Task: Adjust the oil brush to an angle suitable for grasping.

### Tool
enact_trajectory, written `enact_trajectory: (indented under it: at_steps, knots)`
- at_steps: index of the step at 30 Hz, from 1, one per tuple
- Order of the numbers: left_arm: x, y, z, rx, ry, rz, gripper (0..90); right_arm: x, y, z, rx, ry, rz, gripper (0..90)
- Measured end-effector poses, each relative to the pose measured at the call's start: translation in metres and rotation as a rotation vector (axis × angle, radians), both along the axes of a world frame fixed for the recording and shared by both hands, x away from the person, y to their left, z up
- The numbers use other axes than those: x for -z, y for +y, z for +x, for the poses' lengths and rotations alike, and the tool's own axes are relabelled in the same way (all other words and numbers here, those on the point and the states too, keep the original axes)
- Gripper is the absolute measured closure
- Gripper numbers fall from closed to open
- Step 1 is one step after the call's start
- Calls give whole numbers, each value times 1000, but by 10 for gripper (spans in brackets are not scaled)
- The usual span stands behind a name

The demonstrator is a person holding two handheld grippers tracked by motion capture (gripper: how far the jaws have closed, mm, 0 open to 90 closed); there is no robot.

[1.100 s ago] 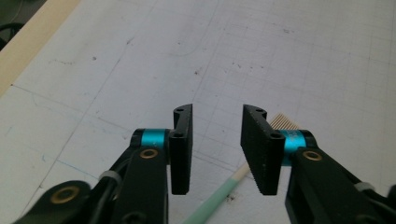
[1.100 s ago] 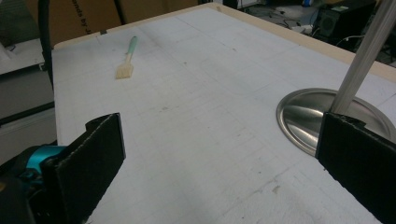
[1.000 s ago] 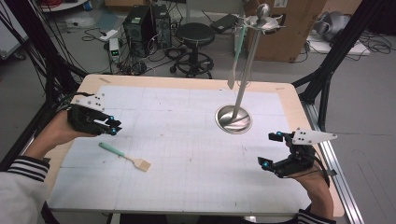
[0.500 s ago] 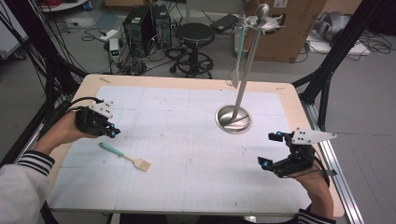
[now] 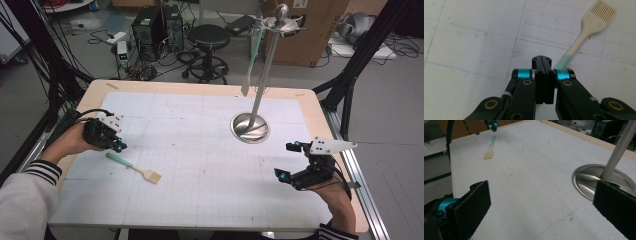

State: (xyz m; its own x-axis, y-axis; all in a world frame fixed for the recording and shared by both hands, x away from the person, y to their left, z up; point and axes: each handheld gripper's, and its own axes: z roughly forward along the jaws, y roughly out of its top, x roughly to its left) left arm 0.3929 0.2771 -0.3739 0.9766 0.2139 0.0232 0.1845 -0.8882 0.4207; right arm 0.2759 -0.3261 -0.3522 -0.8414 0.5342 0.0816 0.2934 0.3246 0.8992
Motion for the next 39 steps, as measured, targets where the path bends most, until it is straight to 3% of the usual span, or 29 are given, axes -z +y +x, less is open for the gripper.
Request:
enact_trajectory:
  at_steps: [2, 11, 22, 27, 31, 39]
  knots:
    - [3, 4, 0, -23, 13, -24, 900, 0, 0, 0, 1, 2, 2, 1]
    - [15, 6, 5, -57, 29, 23, 900, 1, 0, 1, 2, -1, -2, 0]
    - [27, 8, 8, -88, 49, 28, 900, 3, 0, 2, 3, 12, -7, 1]
    - [32, 10, 7, -83, 58, 45, 900, 3, 1, 3, 1, 10, -9, 1]
    - [33, 12, 6, -88, 65, 35, 900, 4, 1, 3, 1, 14, -12, 1]
    - [32, 13, -2, -58, 85, 65, 900, 4, 1, 3, 0, 15, -10, 0]
